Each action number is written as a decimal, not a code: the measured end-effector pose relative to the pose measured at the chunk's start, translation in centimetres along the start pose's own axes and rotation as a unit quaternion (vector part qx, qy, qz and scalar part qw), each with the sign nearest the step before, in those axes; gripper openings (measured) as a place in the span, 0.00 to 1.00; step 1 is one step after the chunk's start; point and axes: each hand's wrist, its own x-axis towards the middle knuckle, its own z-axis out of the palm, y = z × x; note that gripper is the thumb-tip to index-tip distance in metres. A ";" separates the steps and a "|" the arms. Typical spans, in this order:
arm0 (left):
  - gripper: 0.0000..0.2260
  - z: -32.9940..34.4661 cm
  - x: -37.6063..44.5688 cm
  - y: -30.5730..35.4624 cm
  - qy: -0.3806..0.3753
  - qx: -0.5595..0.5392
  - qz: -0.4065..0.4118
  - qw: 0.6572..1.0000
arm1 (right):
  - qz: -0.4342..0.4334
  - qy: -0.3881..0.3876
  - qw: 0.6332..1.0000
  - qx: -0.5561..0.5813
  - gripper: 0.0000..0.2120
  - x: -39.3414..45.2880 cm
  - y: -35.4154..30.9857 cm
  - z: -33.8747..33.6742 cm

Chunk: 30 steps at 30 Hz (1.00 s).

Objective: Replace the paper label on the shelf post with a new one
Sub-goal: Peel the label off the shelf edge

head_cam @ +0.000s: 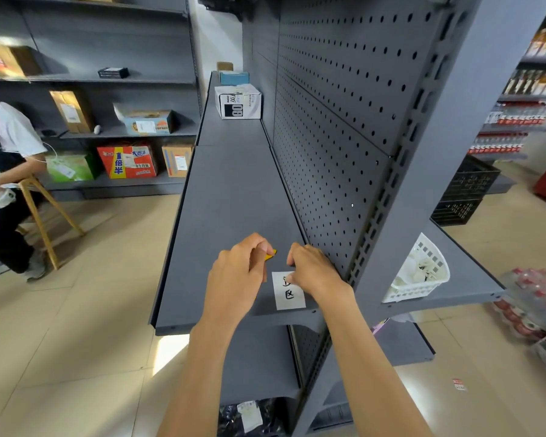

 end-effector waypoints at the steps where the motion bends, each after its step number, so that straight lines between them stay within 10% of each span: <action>1: 0.11 0.0 -0.2 0.1 0.004 0.013 0.002 1.000 | 0.000 -0.003 1.000 0.000 0.16 0.0 0.0 0.0; 30: 0.23 4.0 3.8 -1.3 -0.222 0.170 -0.044 0.959 | -0.012 -0.031 0.999 -0.041 0.12 0.2 -0.4 -1.1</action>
